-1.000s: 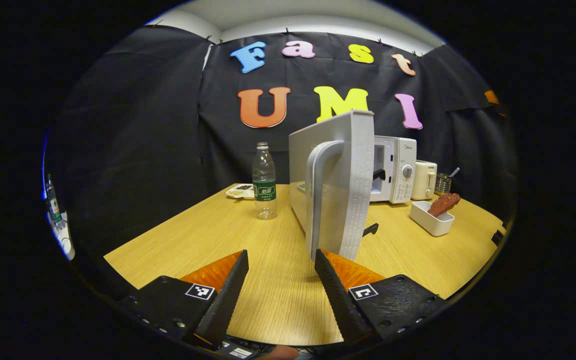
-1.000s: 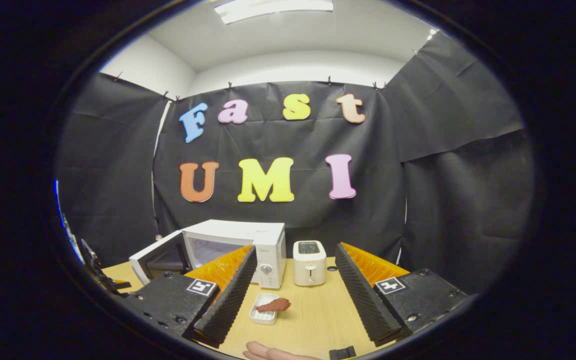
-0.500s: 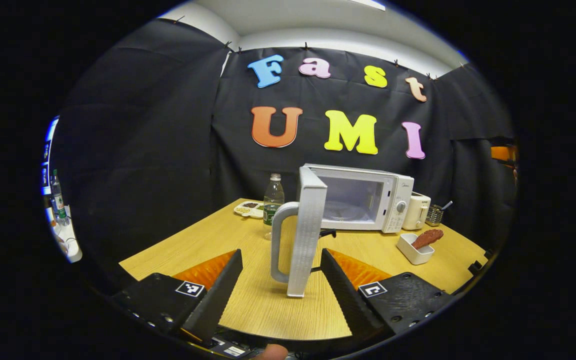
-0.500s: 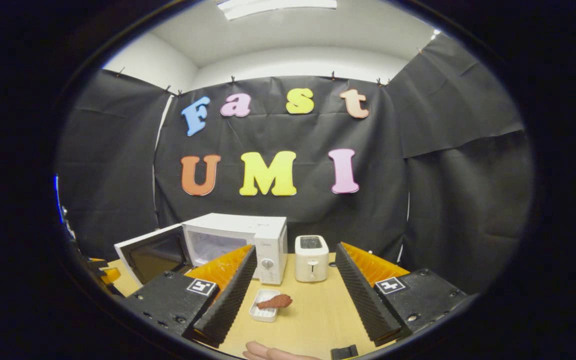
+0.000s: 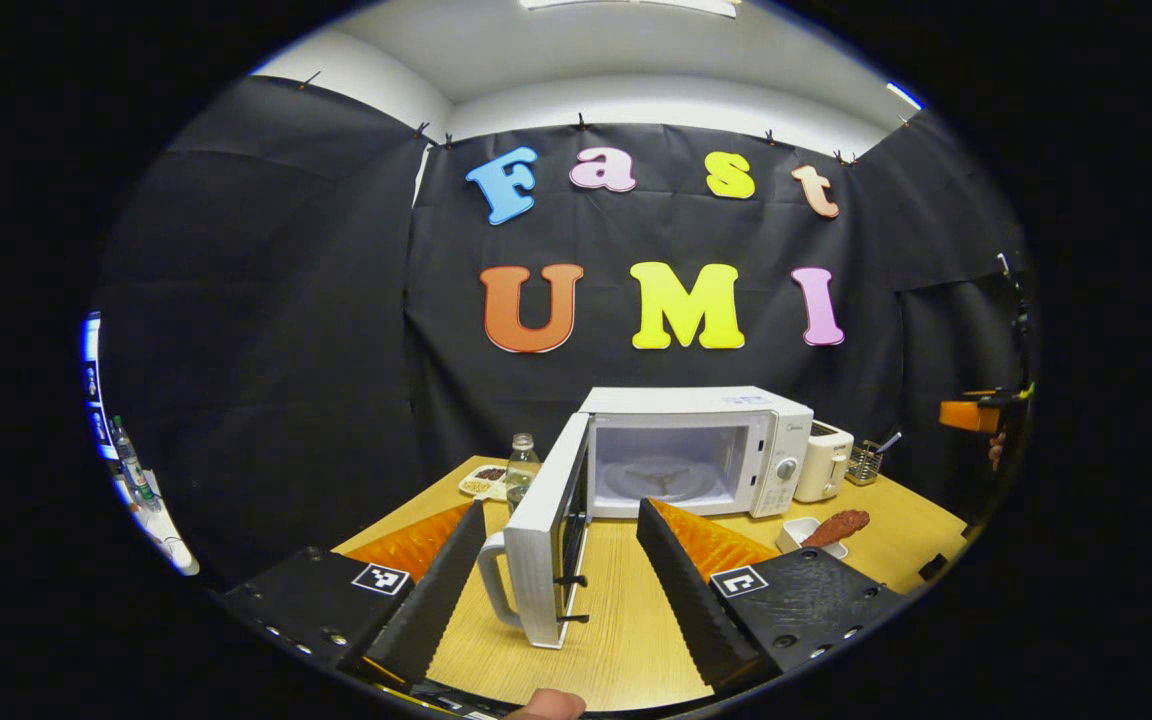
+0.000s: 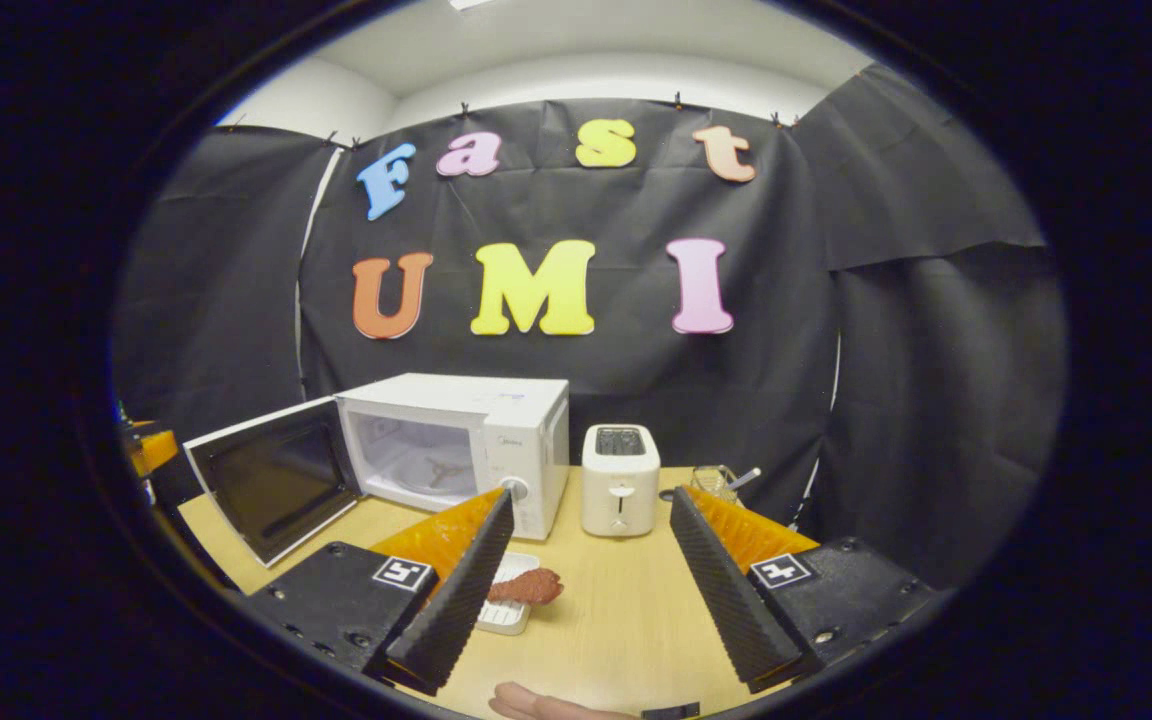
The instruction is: Open the microwave oven with the left hand, put the food in, and close the microwave oven.
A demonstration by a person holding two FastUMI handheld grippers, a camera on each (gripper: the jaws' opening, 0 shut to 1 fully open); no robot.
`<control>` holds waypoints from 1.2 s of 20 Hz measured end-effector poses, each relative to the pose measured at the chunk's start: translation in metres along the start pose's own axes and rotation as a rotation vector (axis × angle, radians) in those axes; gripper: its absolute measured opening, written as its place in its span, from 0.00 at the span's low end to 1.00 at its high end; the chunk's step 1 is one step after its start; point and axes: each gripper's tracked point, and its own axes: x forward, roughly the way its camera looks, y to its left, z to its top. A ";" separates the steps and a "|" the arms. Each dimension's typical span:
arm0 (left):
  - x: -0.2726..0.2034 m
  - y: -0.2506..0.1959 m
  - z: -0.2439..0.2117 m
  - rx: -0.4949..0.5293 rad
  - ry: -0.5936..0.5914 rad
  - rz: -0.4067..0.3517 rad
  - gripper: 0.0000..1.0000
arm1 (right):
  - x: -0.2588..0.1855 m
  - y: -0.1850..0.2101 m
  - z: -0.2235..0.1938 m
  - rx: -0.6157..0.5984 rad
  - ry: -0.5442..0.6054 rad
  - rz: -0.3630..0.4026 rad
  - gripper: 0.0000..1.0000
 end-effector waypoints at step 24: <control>0.085 -0.085 0.041 0.026 -0.010 -0.077 0.94 | 0.121 0.055 -0.173 0.485 0.749 0.515 0.59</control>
